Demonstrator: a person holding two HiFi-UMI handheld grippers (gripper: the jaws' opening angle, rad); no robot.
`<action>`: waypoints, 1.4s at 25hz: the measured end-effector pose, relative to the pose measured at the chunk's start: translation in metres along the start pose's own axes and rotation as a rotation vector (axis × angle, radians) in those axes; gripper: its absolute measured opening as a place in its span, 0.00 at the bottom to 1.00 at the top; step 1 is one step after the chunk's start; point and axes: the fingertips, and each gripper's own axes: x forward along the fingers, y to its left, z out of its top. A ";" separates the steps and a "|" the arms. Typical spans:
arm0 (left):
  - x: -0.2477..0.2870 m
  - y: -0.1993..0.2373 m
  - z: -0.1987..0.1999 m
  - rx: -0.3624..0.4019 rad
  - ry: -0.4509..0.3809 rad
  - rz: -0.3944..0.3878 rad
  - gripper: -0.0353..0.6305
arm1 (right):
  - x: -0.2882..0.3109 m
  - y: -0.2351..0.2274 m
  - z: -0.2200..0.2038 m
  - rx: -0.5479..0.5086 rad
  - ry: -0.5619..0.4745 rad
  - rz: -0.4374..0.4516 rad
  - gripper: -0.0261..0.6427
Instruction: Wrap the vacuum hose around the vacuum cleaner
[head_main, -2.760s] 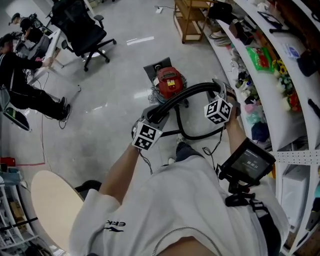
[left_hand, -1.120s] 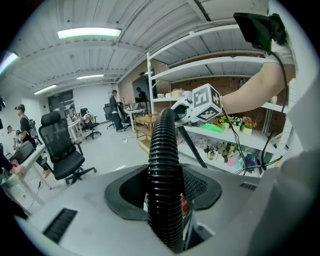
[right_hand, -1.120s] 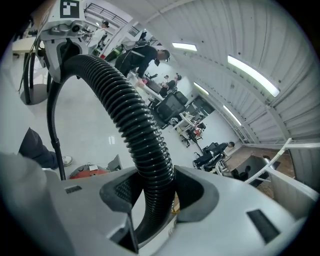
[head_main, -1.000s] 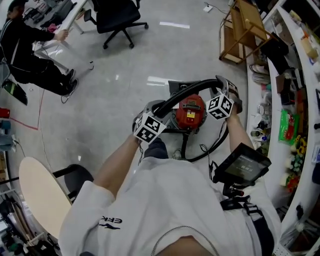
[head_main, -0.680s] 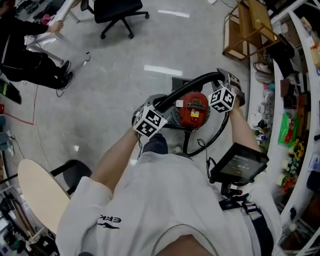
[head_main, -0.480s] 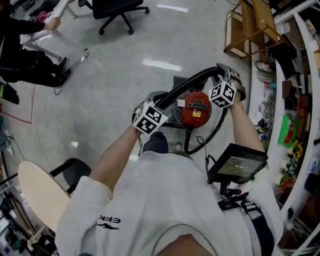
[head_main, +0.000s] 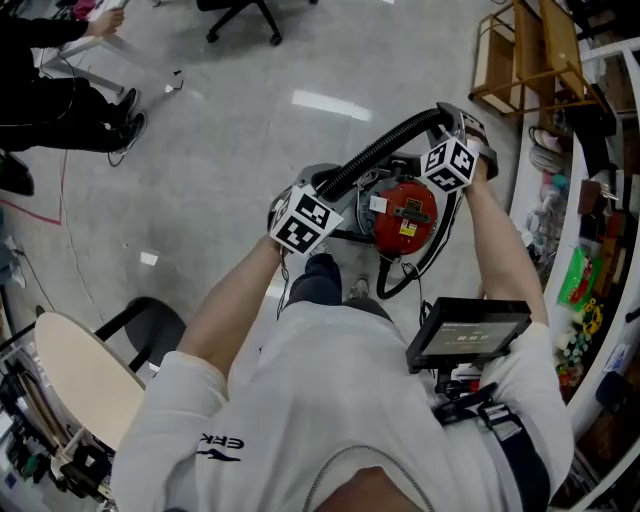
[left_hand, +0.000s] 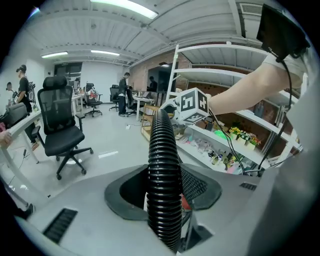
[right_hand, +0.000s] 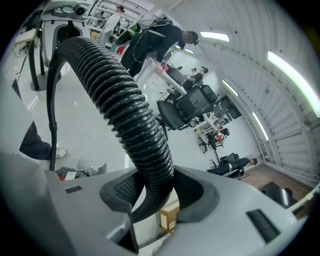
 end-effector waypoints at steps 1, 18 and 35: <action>0.000 0.006 -0.003 -0.012 0.006 0.006 0.32 | 0.008 0.001 0.006 -0.002 -0.005 0.008 0.32; -0.034 0.090 -0.068 -0.170 0.079 0.114 0.32 | 0.104 0.065 0.112 -0.007 -0.093 0.145 0.32; -0.052 0.110 -0.126 -0.261 0.127 0.163 0.31 | 0.128 0.116 0.155 -0.017 -0.103 0.154 0.32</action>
